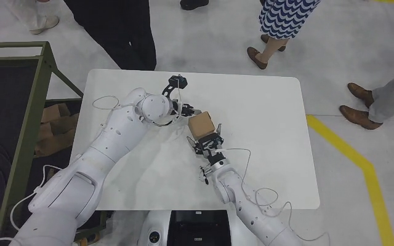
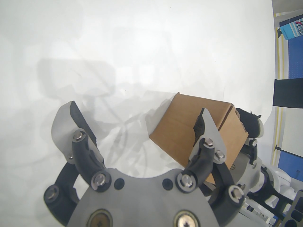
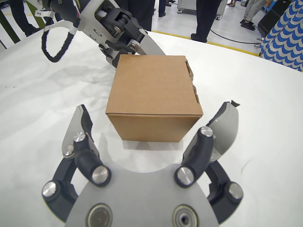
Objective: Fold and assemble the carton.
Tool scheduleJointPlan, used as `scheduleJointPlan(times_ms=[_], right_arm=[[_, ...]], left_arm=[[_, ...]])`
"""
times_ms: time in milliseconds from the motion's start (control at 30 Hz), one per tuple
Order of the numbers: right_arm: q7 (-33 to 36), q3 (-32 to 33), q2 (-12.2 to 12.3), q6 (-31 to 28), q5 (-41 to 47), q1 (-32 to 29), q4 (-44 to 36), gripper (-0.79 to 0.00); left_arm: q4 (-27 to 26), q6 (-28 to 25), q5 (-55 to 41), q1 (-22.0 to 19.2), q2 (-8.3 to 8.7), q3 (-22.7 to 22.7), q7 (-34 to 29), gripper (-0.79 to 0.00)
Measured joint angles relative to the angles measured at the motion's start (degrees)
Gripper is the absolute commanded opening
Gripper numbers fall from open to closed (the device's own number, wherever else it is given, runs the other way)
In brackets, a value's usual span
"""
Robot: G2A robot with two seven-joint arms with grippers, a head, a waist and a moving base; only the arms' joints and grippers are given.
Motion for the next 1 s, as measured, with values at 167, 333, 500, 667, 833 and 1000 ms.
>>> scheduleJointPlan(times_ms=[167, 333, 500, 667, 833, 1000], right_arm=[[-0.20, 0.14, -0.72, 0.50, 1.80, 1.11, 1.96, 0.000], [-0.55, 0.18, -1.25, 0.10, 2.61, 1.93, 3.52, 0.000], [-0.86, 0.40, -1.60, -0.64, 2.78, 2.76, 4.91, 0.000], [-1.11, 0.60, -1.93, -0.59, 2.79, 3.27, 5.83, 0.000], [-1.14, 0.71, -2.30, -0.22, 2.71, 3.71, 6.63, 0.000], [-1.30, 0.58, -2.67, 0.53, 2.36, 3.80, 7.00, 0.000]], left_arm=[[0.37, -0.05, 0.16, -0.14, -0.37, 0.01, 0.05, 0.000], [0.51, -0.17, 0.28, -0.12, -0.68, -0.04, -0.19, 0.000], [0.74, -0.36, 0.44, -0.04, -0.97, -0.11, -0.27, 0.000], [1.07, -0.52, 0.44, 0.09, -1.21, -0.24, -0.35, 0.000], [1.36, -0.74, 0.63, 0.09, -1.42, -0.44, -0.62, 0.000], [1.56, -0.83, 0.78, 0.14, -1.58, -0.69, -0.81, 0.000]])
